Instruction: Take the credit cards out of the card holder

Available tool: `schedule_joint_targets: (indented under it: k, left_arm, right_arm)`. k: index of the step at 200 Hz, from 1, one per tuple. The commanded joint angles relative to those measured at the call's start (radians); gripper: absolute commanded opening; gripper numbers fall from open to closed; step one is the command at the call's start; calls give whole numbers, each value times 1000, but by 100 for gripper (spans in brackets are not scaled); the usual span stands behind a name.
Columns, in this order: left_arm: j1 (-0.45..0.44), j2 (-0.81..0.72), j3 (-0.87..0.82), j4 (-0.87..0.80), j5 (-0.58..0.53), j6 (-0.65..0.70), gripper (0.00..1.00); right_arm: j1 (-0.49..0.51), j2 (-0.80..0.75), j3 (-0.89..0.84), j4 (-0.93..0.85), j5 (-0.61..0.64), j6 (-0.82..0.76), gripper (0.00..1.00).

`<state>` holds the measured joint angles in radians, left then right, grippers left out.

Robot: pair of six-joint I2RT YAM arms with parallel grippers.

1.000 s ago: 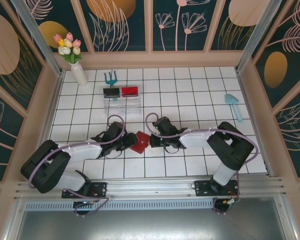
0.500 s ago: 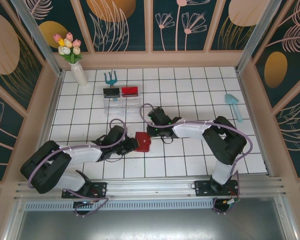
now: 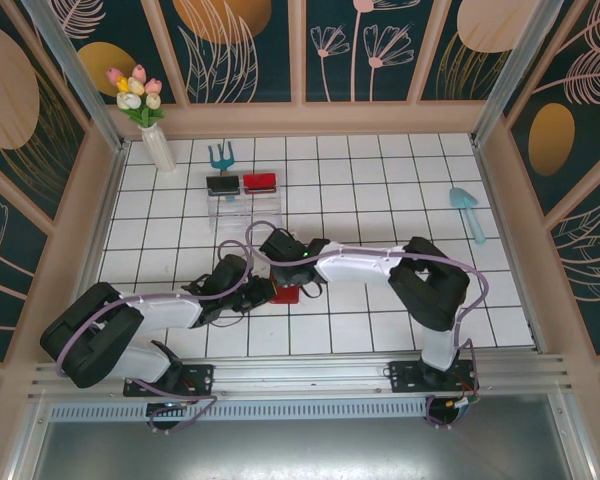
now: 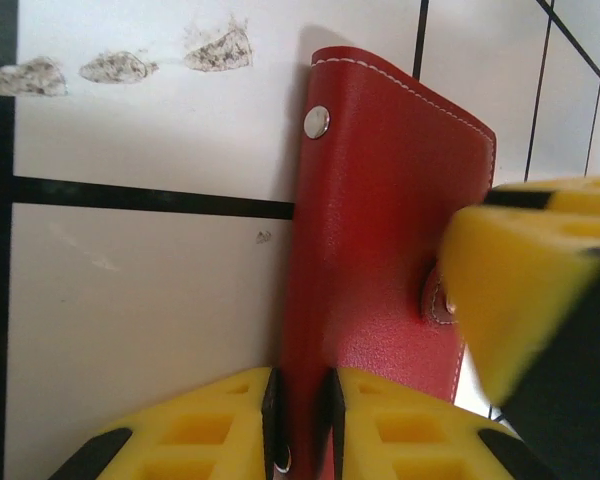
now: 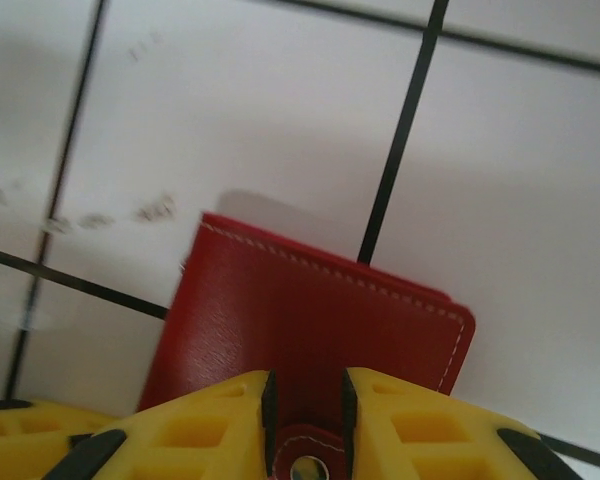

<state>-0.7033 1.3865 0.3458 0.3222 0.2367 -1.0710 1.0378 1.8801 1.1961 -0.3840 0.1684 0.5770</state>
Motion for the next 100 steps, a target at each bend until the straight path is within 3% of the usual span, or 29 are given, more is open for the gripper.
schedule_joint_targets:
  k: [1,53,100]
  left_arm:
    - [-3,10,-23,-5,9,-3,24]
    - [-4,-3,-31,-7,3,-11,25]
    - [-4,-6,-34,-16,-8,-18,22]
  right_arm:
    - [13,24,28,-62,25,28,27]
    - [35,44,18,-70,32,25,38]
    - [72,33,50,-157,123,46,39]
